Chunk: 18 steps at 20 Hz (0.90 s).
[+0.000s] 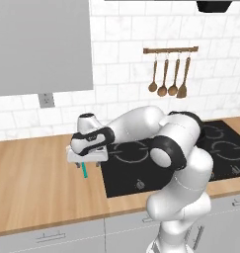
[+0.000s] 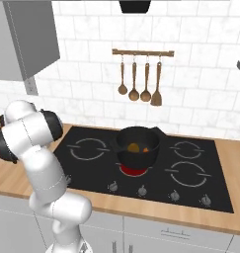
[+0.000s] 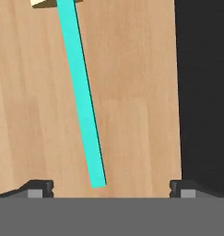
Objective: Put the avocado and carrot in the pot. Retrieve the spatula and lightly stir the vegetables in the pot.
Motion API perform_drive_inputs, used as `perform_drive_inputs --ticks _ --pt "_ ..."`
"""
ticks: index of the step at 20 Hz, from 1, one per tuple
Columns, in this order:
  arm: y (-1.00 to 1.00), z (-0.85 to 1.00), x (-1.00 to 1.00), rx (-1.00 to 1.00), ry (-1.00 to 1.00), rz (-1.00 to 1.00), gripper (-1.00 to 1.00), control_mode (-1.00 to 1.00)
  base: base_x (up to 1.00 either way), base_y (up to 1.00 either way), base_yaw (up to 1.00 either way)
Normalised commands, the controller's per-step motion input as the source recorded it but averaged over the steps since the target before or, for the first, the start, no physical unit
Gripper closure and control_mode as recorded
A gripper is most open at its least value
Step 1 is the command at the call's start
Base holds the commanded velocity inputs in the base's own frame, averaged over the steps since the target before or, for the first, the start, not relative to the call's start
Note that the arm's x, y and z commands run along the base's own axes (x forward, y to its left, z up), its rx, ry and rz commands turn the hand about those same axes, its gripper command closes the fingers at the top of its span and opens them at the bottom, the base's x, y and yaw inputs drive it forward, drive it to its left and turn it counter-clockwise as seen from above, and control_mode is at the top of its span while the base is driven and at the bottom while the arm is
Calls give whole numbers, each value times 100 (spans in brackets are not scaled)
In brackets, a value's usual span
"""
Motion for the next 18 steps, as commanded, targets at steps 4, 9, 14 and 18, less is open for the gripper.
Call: perform_drive_inputs --ticks 4,9,14,18 --pt "9 -23 17 0 -5 0 -100 -100 0 0 0" --pt "3 -29 0 0 -6 0 -100 -100 0 0 0" --pt "0 -38 0 0 -8 0 -100 -100 0 0 0" --pt "1 -31 0 0 -10 0 -100 -100 0 0 0"
